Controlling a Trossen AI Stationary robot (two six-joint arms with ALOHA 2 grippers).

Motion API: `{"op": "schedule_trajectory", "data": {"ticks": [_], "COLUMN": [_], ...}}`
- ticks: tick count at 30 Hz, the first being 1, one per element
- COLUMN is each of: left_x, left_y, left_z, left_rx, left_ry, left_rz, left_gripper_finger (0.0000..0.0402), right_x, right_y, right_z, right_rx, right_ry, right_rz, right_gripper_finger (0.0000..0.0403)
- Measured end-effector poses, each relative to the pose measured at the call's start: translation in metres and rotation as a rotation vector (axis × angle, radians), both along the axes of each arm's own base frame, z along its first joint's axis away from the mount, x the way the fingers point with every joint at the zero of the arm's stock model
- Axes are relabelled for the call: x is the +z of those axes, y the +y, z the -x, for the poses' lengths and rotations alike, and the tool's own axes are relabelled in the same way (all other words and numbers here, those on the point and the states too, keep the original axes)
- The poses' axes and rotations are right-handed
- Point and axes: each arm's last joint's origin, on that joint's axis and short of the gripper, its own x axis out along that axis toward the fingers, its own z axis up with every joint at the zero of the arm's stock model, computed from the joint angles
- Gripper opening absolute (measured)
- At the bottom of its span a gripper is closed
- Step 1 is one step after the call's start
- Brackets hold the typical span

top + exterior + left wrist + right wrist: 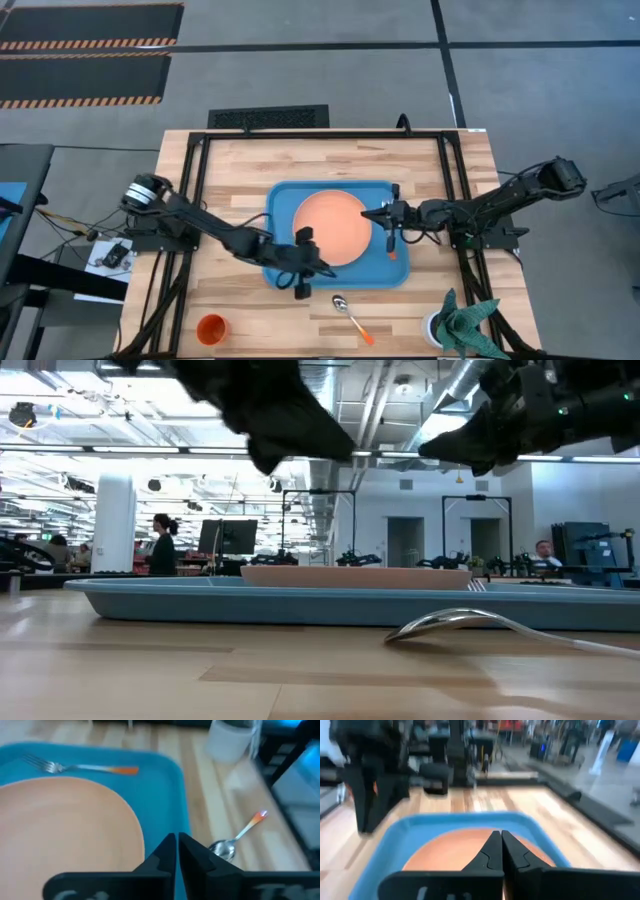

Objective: Pick and place plate/cup/fork/spoon on tray
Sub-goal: Put the orange spoon on the blue serving tray to the right of the light orange plate

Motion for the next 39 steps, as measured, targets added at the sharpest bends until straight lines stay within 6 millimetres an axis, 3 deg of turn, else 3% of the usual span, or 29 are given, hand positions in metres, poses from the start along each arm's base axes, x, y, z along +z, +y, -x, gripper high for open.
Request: {"op": "schedule_trajectory", "data": {"ticks": [4, 8, 11, 19, 25, 31, 39], "left_x": [-0.007, -0.010, -0.014, -0.013, -0.022, -0.029, -0.029], "left_y": [0.009, 0.019, 0.027, 0.048, 0.060, 0.065, 0.065], "left_z": [0.035, 0.070, 0.095, 0.141, 0.164, 0.175, 0.175], "left_rx": [0.027, 0.051, 0.089, 0.138, 0.203, 0.221, 0.216], "left_ry": [-0.148, -0.257, -0.285, -0.369, -0.395, -0.396, -0.390], "left_rz": [0.058, 0.087, 0.074, 0.037, 0.024, 0.018, 0.009], "left_gripper_finger": [0.0007, 0.0002, 0.0001, 0.0000, 0.0000, 0.0000, 0.0000], "right_x": [0.015, 0.024, 0.032, 0.027, 0.017, 0.004, -0.012], "right_y": [0.007, 0.026, 0.047, 0.116, 0.174, 0.222, 0.255], "right_z": [-0.012, -0.019, -0.026, -0.054, -0.074, -0.095, -0.122], "right_rx": [-0.027, -0.051, -0.053, -0.099, -0.142, -0.229, -0.371], "right_ry": [0.113, 0.242, 0.305, 0.566, 0.743, 0.866, 1.013], "right_rz": [-0.057, -0.096, -0.162, -0.301, -0.461, -0.581, -0.604], "right_gripper_finger": [0.0003, 0.0003, 0.0003, 0.0006, 0.0037, 0.0094, 0.0176]}}
